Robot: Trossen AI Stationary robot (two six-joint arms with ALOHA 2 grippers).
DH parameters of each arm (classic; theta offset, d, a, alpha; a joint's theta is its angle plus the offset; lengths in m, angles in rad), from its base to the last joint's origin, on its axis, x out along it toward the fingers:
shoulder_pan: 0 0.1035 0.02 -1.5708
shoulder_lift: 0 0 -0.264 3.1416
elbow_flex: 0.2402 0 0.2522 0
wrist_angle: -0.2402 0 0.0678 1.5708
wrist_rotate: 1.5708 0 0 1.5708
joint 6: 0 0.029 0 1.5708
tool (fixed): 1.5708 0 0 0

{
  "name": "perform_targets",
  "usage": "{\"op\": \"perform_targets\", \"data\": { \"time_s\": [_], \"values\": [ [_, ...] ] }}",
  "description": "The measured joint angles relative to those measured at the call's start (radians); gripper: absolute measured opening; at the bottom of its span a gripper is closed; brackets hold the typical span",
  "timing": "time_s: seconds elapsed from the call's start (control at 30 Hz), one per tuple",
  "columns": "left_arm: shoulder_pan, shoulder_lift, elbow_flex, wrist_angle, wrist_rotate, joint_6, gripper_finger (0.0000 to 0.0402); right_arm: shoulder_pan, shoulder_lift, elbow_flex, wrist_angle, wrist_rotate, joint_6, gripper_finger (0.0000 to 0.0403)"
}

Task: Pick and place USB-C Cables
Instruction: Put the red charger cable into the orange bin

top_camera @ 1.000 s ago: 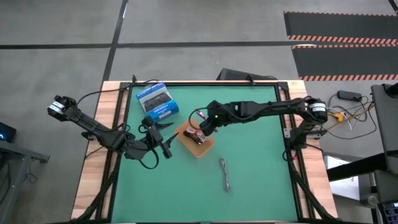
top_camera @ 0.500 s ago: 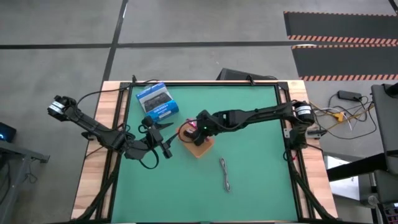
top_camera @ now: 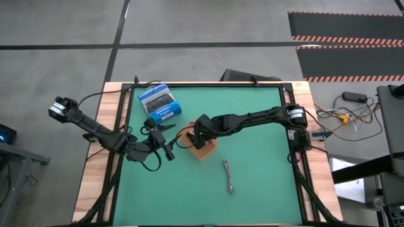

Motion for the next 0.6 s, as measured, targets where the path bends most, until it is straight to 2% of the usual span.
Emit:
{"op": "perform_targets", "data": {
  "time_s": [0.6],
  "values": [
    [0.0,0.0,-0.001,0.0,0.0,-0.001,0.0199,0.028,0.005,0.0,0.002,0.057,0.013,0.0013]
  ]
}}
